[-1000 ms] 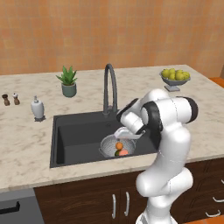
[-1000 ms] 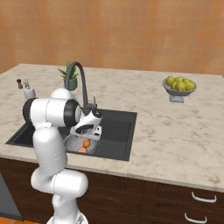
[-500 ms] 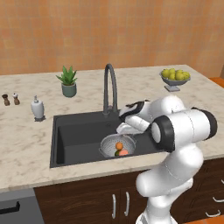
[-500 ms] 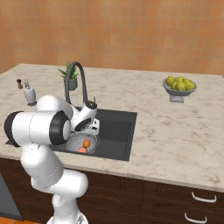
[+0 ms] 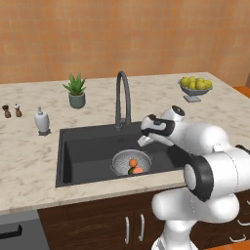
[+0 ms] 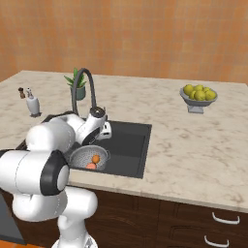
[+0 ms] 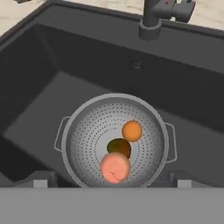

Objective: Put the colander in the sink, put the mango, peach, tangerine in the colander, and turn on the sink faucet and pour water over the colander.

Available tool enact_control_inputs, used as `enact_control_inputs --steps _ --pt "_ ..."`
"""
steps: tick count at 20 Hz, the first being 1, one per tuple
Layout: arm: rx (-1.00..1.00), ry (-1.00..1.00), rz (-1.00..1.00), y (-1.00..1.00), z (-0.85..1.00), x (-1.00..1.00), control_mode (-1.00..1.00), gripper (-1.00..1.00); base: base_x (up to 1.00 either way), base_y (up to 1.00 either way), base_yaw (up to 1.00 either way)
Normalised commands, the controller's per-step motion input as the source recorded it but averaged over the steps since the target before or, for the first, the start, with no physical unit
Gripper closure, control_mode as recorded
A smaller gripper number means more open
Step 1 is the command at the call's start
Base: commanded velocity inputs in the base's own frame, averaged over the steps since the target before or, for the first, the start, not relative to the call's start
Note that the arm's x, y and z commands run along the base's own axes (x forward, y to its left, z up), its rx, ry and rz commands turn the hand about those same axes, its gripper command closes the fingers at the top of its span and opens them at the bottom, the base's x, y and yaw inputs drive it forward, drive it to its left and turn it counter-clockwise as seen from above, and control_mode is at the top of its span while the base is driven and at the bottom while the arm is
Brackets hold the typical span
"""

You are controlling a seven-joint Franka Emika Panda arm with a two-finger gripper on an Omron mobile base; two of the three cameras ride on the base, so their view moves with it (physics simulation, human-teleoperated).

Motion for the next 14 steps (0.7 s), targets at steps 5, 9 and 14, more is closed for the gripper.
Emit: enact_control_inputs --steps 5,9,14 --pt "-0.08 -0.32 0.14 -0.21 0.41 0.00 -1.00 -1.00 0.00 0.00 0.00" --pt "-0.02 -0.20 0.02 -0.03 0.36 0.06 -1.00 -1.00 0.00 0.00 0.00" --pt "-0.04 -0.09 0.00 -0.04 0.31 0.11 -1.00 -1.00 0.00 0.00 0.00"
